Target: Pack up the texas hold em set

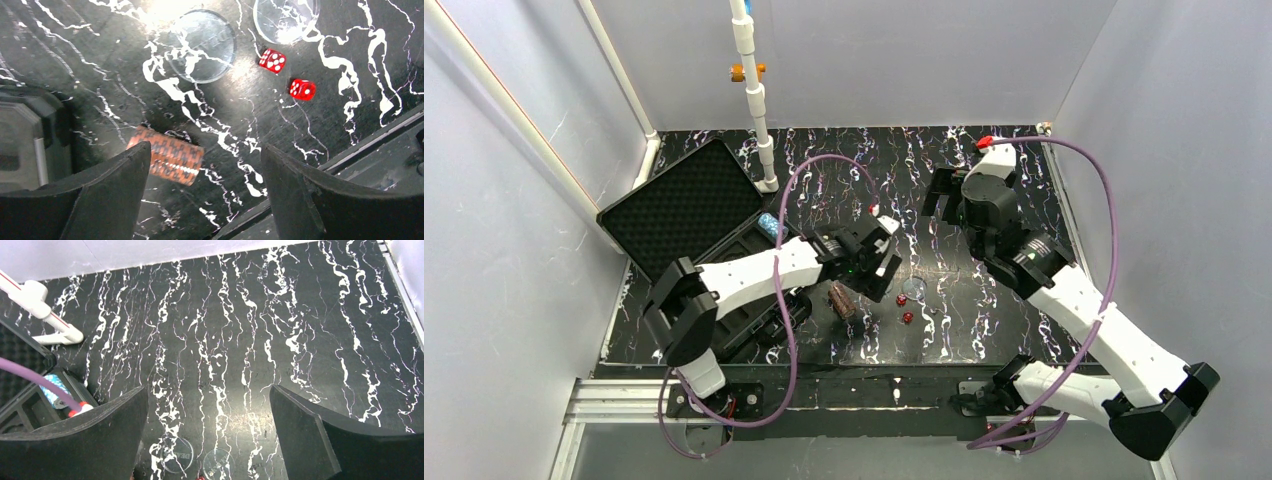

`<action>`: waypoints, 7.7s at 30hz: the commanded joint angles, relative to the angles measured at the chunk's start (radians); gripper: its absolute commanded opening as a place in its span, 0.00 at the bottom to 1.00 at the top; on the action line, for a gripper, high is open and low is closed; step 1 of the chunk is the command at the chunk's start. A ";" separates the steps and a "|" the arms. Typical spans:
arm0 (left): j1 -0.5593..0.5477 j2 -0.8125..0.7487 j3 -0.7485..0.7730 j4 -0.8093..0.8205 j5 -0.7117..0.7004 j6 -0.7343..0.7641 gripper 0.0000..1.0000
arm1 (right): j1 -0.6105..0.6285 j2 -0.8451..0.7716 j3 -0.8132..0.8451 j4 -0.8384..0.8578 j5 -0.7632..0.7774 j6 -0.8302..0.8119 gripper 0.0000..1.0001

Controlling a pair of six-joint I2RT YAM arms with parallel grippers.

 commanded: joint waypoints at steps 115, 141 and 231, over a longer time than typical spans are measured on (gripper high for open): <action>-0.064 0.178 0.188 -0.052 -0.234 -0.292 0.00 | -0.003 -0.052 -0.078 0.091 -0.054 -0.044 0.98; 0.061 -0.324 -0.007 -0.280 -0.454 -0.254 0.00 | -0.002 -0.054 -0.084 0.083 -0.066 -0.035 0.98; 0.848 -0.136 -0.303 0.071 -0.161 -0.217 0.00 | -0.002 -0.019 -0.161 0.090 -0.163 0.023 0.98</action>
